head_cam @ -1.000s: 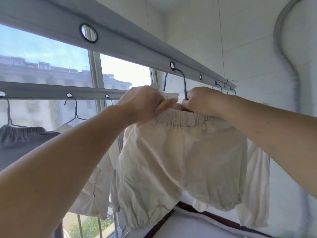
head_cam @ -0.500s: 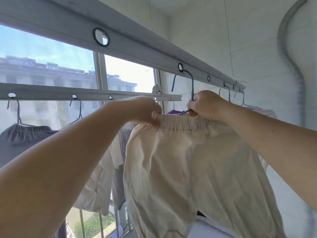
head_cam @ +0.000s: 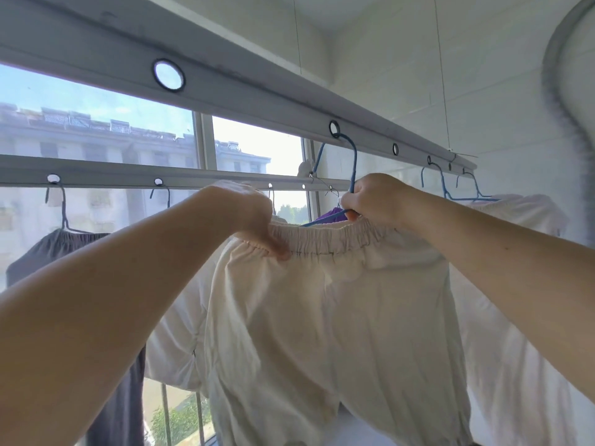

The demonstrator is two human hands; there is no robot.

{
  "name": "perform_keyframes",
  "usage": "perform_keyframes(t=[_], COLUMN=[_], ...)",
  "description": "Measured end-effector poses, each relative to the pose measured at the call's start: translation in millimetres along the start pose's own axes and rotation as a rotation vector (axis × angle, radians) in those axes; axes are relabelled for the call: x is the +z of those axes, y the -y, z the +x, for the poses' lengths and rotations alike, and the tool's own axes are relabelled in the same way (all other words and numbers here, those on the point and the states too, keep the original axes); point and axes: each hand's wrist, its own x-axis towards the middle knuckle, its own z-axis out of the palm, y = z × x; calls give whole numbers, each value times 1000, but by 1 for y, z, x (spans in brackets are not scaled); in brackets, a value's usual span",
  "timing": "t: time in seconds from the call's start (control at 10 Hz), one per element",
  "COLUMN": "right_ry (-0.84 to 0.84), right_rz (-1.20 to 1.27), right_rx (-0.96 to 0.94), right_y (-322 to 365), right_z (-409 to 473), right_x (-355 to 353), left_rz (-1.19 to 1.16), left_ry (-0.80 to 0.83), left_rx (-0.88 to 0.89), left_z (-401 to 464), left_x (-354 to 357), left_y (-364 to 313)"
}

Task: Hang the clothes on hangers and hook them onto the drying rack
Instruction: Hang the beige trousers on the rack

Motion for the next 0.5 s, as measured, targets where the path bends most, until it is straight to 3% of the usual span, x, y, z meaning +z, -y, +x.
perform_keyframes(t=[0.2, 0.5], right_ry=[82, 87], right_rz=[16, -2], right_rx=[21, -12], right_y=[10, 13], right_z=[8, 12], right_x=[6, 7], left_rz=[88, 89], left_ry=[-11, -16], left_rx=[-154, -240], left_z=[-7, -6], left_x=[-1, 6], left_y=[3, 9])
